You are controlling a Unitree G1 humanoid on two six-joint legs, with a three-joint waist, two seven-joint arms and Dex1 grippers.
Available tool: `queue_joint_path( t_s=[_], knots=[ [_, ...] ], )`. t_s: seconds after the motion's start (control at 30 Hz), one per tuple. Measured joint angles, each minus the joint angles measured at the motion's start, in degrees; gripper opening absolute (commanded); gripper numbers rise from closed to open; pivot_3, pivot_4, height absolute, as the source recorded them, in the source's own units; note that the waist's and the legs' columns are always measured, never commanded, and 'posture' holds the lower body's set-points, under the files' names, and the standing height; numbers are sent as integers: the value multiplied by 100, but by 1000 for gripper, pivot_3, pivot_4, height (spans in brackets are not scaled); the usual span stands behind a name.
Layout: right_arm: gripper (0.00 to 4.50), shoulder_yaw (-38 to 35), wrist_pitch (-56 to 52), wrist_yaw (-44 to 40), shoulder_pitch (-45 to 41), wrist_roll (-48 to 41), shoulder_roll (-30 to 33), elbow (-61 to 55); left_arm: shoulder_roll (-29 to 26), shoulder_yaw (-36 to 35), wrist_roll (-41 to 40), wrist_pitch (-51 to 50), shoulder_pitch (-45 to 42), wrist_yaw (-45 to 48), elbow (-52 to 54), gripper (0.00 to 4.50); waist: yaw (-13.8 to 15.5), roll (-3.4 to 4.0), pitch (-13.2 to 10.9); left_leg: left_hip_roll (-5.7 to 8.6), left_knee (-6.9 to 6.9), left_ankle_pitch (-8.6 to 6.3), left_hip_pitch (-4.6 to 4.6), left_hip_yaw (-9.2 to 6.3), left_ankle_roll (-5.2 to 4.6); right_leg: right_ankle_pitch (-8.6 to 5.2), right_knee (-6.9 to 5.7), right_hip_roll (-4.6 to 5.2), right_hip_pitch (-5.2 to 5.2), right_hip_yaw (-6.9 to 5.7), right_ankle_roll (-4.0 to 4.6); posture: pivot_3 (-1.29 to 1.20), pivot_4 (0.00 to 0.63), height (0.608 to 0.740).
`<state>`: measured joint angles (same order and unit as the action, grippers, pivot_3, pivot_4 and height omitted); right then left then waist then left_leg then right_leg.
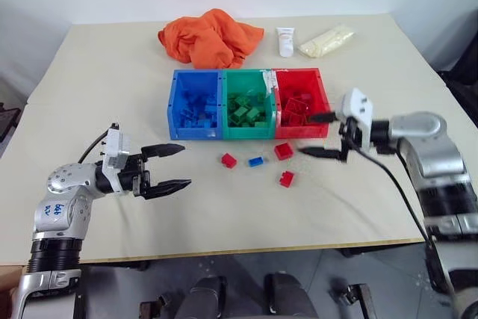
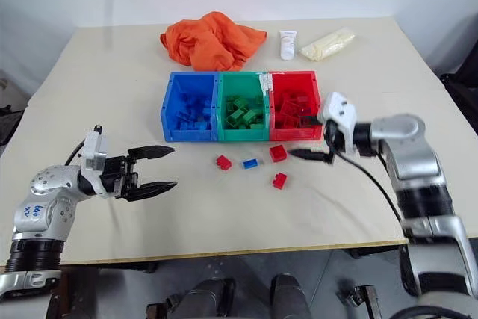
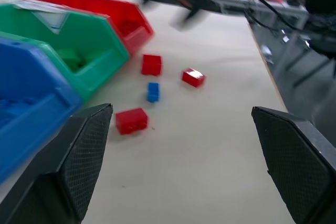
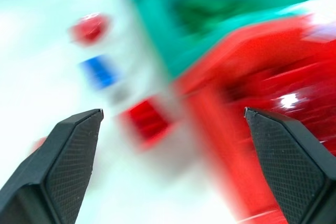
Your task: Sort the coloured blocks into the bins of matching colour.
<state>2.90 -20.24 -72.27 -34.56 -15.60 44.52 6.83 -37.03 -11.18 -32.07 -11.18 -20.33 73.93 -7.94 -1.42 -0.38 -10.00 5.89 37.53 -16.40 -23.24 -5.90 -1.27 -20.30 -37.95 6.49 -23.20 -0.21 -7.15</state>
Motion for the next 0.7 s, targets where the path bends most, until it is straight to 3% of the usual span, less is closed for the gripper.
queue_joint_path(
  t_s=[0.2,0.37,0.7],
  knots=[
    [4491,-757,-585,-80,1501,-593,717,-1370,-63,-55,-16,152,42,317,-197,4500,34,0,0,0,8,-1,3,4,-1,0,12,1,10,2,0,0,150,740],
    [4491,-1813,-555,-286,3011,-676,1386,-1163,-266,-119,113,578,340,798,-620,4500,126,1,0,0,6,-5,9,16,-6,0,20,1,17,9,0,0,150,740],
    [4491,-2324,-354,-334,3361,-736,1563,-1112,-185,-94,238,1007,396,922,-1067,4500,140,0,0,-5,17,-7,19,13,-9,0,30,0,41,2,0,0,150,740]
  ],
)
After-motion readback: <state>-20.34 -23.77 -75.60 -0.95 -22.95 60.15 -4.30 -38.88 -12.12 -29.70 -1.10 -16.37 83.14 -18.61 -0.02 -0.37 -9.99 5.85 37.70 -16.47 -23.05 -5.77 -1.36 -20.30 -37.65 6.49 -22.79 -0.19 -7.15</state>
